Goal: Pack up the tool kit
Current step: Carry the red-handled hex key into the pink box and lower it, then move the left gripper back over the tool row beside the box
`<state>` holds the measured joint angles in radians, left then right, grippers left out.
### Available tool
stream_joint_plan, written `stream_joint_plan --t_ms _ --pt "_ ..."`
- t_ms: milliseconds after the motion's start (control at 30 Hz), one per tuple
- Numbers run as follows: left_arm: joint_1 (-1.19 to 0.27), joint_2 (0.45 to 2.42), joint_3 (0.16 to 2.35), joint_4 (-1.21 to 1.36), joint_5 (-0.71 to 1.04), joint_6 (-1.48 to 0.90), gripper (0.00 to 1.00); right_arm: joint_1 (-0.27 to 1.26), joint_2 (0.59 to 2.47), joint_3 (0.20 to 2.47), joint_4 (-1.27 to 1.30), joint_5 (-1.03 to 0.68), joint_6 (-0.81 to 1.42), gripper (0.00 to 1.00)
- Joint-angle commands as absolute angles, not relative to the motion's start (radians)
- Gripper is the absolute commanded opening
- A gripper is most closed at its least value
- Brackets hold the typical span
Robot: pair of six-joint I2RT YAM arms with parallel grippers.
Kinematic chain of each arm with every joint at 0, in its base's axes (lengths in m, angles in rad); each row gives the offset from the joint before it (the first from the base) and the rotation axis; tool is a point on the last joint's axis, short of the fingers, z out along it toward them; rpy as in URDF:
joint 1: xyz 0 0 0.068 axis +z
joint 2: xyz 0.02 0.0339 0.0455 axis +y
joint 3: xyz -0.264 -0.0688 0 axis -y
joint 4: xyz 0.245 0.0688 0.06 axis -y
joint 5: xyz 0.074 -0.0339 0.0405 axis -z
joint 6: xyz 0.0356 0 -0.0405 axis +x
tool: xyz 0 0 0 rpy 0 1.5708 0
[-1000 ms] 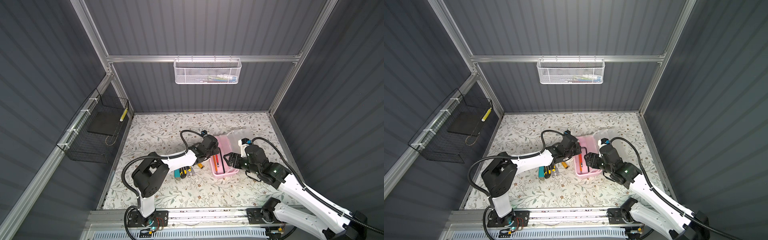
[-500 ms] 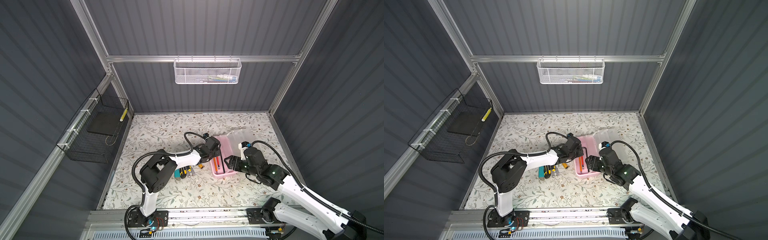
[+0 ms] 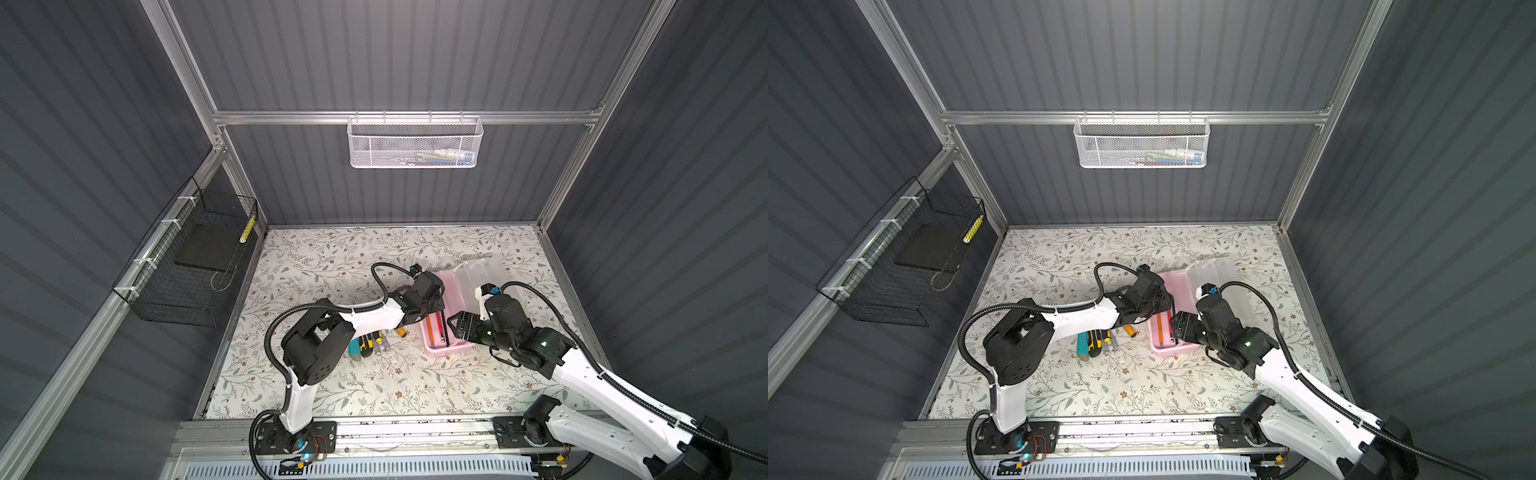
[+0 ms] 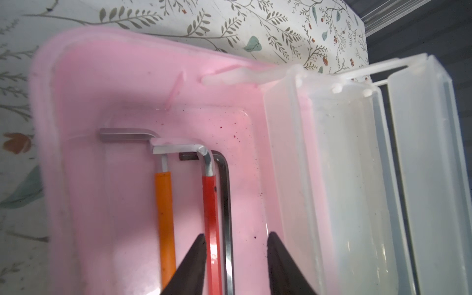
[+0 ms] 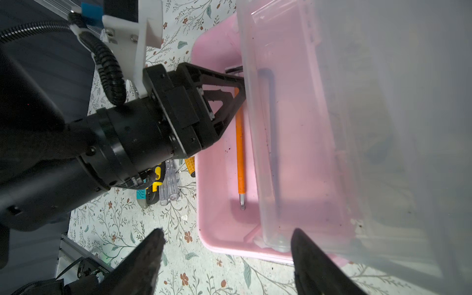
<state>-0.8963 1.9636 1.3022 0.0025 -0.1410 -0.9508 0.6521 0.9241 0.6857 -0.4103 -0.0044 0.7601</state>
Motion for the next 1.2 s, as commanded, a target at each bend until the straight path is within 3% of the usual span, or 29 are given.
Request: stream_joint_plan --t_ms 0,400,800,1167 --pt "-0.901 1.959 1.320 -0.018 -0.152 -0.926 0.42 0.647 0.919 0.688 -0.403 -0.008 0.764 0.78" --pt "-0.902 1.855 1.276 0.015 -0.201 -0.826 0.54 0.647 0.922 0.742 -0.439 -0.004 0.718 0.78" --pt "-0.899 1.619 1.277 -0.207 -0.354 -0.619 0.61 0.649 0.925 0.862 -0.495 -0.007 0.627 0.79" --pt "-0.809 1.377 1.053 -0.334 -0.414 -0.596 0.68 0.752 0.979 0.911 -0.509 0.047 0.602 0.80"
